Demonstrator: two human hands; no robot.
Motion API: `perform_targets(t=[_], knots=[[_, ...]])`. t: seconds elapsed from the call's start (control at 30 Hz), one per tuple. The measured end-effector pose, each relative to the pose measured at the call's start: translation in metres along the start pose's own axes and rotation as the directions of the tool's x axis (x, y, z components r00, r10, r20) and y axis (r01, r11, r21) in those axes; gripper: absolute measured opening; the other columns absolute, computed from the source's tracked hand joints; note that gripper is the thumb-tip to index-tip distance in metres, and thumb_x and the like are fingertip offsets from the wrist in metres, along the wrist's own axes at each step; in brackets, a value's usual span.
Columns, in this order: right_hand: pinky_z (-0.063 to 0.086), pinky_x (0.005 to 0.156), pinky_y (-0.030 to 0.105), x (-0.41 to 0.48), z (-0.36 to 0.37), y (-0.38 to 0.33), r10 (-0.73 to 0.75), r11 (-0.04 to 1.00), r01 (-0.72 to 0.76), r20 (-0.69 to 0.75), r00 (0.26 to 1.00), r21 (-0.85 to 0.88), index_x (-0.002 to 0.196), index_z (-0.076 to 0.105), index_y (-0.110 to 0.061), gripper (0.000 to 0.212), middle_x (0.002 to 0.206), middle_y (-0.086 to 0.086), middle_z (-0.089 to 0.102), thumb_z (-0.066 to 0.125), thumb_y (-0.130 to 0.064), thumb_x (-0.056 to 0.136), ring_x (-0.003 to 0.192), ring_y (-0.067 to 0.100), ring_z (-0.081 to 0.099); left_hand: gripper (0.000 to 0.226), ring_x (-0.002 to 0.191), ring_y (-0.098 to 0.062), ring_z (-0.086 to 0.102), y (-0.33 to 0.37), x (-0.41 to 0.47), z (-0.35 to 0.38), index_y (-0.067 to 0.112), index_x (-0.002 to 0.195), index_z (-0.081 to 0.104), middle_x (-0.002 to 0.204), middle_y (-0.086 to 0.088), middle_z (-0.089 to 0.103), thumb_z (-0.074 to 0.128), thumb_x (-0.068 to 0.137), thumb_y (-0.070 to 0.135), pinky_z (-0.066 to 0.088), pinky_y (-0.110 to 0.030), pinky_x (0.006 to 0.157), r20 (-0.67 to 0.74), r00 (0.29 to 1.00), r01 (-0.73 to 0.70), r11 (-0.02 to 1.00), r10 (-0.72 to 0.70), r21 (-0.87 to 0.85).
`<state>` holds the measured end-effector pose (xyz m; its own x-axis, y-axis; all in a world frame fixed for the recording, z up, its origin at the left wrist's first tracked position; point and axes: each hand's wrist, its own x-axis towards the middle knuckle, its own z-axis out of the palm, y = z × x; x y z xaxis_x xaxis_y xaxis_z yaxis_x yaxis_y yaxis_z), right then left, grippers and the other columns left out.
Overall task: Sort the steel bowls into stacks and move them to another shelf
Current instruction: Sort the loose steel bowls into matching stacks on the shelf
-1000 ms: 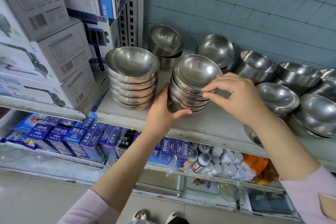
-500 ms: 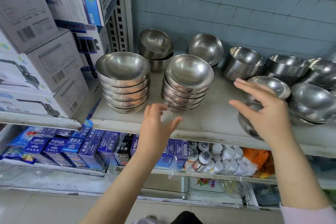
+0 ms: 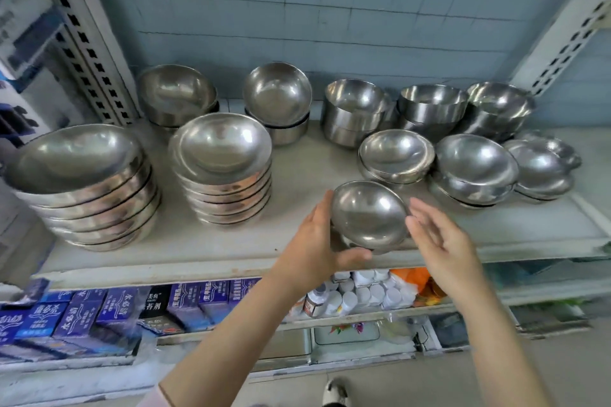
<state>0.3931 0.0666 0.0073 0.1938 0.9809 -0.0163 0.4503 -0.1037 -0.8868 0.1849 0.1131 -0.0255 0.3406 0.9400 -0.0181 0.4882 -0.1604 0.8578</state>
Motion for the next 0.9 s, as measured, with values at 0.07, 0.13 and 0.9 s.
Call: perform_targets(t=[0.07,0.13,0.9], knots=[[0.036,0.080,-0.006,0.007,-0.002,0.000,-0.035,0.999,0.033,0.104,0.994,0.020,0.142,0.046,-0.033,0.052,0.132,-0.031,0.047,0.057,-0.042,0.091,0.105,-0.031,0.045,0.116,0.122,-0.011,0.050,-0.002,-0.003,-0.001,0.028,0.149,0.020,0.135,0.003,0.051,0.084,0.057,0.058,0.041,-0.027,0.104,-0.062,0.998,0.021,1.000,-0.022,-0.017],[0.037,0.082,-0.005,0.017,-0.008,-0.004,-0.105,0.994,0.106,0.112,0.988,-0.005,0.138,0.050,-0.035,0.048,0.129,-0.029,0.053,0.059,-0.040,0.091,0.109,-0.027,0.048,0.115,0.115,-0.008,0.052,-0.004,-0.007,-0.004,0.022,0.150,0.023,0.128,0.007,0.055,0.086,0.058,0.049,0.040,-0.015,0.092,-0.154,0.988,0.029,1.000,-0.028,0.000],[0.044,0.068,0.023,0.107,-0.042,-0.014,-0.689,0.617,0.652,0.099,0.718,-0.441,0.093,0.079,-0.010,0.016,0.077,0.002,0.072,0.079,-0.004,0.079,0.074,0.023,0.063,0.101,0.108,0.010,0.059,-0.005,-0.003,-0.003,0.022,0.144,0.033,0.121,0.019,0.056,0.090,0.060,0.022,0.045,-0.007,0.090,-0.364,0.916,0.080,0.965,-0.170,-0.250]])
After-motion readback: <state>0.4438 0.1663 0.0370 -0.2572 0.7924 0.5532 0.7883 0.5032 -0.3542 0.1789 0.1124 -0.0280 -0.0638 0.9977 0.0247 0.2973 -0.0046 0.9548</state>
